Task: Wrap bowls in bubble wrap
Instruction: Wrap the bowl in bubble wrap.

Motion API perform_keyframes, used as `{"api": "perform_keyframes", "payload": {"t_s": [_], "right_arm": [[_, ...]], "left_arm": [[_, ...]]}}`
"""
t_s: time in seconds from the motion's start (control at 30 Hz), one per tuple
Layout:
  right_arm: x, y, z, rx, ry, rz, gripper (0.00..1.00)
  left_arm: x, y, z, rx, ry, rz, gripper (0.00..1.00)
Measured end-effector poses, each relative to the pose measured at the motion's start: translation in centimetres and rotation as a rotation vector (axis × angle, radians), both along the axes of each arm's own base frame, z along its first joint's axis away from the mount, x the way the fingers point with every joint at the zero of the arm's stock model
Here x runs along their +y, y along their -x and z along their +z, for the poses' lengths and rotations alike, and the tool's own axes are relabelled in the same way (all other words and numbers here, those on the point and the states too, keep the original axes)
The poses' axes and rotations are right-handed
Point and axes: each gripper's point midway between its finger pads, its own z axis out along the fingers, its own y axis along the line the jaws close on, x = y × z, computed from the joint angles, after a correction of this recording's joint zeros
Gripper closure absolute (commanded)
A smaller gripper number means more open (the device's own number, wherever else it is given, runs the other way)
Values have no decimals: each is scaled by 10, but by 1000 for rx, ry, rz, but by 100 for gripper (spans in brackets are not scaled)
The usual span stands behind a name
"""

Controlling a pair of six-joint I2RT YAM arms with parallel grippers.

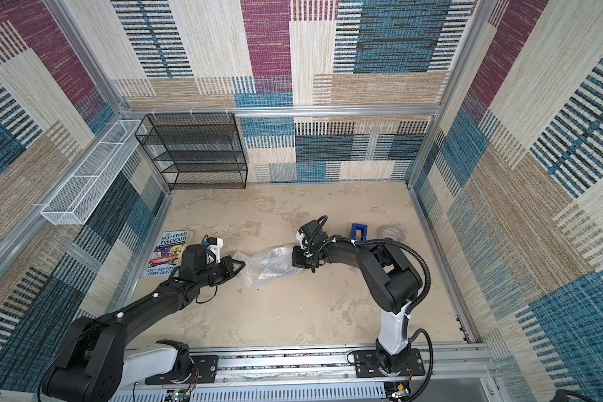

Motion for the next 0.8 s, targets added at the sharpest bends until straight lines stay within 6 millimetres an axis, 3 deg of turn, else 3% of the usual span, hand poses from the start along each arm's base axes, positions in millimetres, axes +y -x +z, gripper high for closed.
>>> {"api": "perform_keyframes", "payload": {"t_s": [0.5,0.8], "right_arm": [[9,-4,-1,-31,56,1,100],[10,-4,-1,-40,71,1,100]], "left_arm": [[-72,2,38,-80,-11,-195,100],[-112,2,24,-45,-43,-286,100]]}}
